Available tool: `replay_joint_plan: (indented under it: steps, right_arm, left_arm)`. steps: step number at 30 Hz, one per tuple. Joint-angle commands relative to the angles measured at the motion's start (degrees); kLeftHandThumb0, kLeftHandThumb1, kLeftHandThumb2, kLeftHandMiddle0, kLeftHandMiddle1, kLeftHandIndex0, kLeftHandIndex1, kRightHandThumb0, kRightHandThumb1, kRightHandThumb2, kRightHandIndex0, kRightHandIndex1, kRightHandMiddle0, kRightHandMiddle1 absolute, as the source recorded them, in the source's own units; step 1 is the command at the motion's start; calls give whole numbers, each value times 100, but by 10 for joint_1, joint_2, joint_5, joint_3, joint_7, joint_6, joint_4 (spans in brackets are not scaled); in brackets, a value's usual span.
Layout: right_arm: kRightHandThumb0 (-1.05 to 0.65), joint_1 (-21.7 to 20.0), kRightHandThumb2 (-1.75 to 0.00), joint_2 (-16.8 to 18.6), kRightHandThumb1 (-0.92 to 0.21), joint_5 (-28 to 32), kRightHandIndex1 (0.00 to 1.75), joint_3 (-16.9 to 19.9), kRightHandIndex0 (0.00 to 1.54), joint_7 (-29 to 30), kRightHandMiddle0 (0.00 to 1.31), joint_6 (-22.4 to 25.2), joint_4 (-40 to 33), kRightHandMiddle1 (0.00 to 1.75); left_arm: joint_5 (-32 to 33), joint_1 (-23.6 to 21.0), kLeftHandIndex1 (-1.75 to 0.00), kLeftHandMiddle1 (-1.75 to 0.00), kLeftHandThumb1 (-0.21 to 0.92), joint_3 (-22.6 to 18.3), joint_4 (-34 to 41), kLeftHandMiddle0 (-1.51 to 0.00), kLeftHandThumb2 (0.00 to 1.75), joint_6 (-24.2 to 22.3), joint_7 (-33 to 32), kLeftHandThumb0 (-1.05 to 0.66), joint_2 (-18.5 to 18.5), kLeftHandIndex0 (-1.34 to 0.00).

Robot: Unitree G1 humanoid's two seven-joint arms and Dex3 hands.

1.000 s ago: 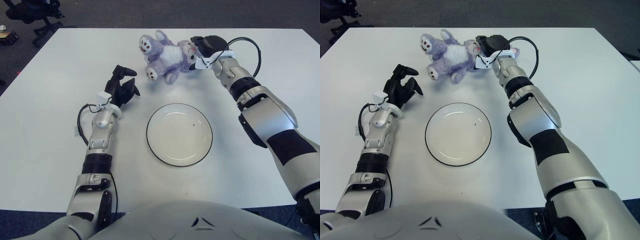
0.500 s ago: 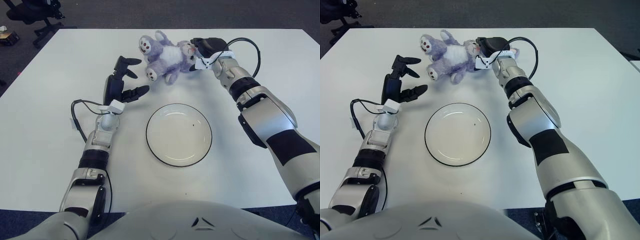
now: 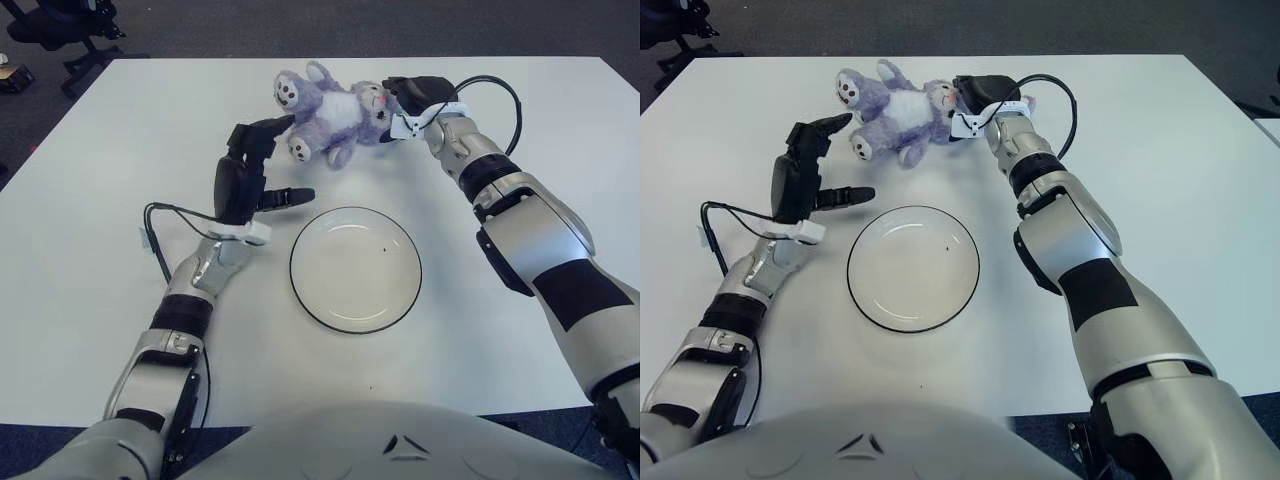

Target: Put the doll into the plate.

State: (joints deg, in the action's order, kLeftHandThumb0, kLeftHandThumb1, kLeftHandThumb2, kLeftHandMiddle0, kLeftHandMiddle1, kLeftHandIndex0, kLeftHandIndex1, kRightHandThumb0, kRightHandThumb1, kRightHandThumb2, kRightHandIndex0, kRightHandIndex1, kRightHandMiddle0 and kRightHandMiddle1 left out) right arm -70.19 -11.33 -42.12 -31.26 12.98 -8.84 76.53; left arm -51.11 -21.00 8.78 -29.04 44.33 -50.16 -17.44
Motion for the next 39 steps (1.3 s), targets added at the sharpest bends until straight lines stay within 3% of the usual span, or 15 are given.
replay_joint_plan:
  steps: [1,9,17,22,32,39]
  right_arm:
    - [-56,-3,0,0,-83,3,0,2,41,-5,41,2,4,1]
    - [-56,-5,0,0,-84,4,0,3,41,-9,41,5,5,1]
    - [-56,-5,0,0,-84,4,0,3,41,-10,42,5,5,1]
    - [-56,-7,0,-3,-84,4,0,3,41,-11,42,7,5,1]
    - [-56,-7,0,-3,-84,3,0,3,41,-11,42,8,4,1]
    - [-58,-2,-1,-12,-86,2,0,2,42,-8,41,7,5,0]
  left_arm:
    - [-11,-3,-64,-48,86,18,-18,-27,0,-5,-25,-63,-9,-15]
    - [-53,-26,-67,-47,86,55,-35,-27,0,-35,-95,-64,-23,-18]
    - [-53,-34,-67,-46,86,77,-44,-28,0,-47,-119,-64,-31,-20]
    - [-125,-74,-69,-48,88,107,-67,-33,0,-137,-180,-62,-47,-30]
    - [-126,-99,-70,-53,89,145,-97,-37,0,-162,-227,-59,-57,-36]
    - [-143,-174,-69,-59,89,173,-183,-37,0,-208,-251,-52,-61,-39]
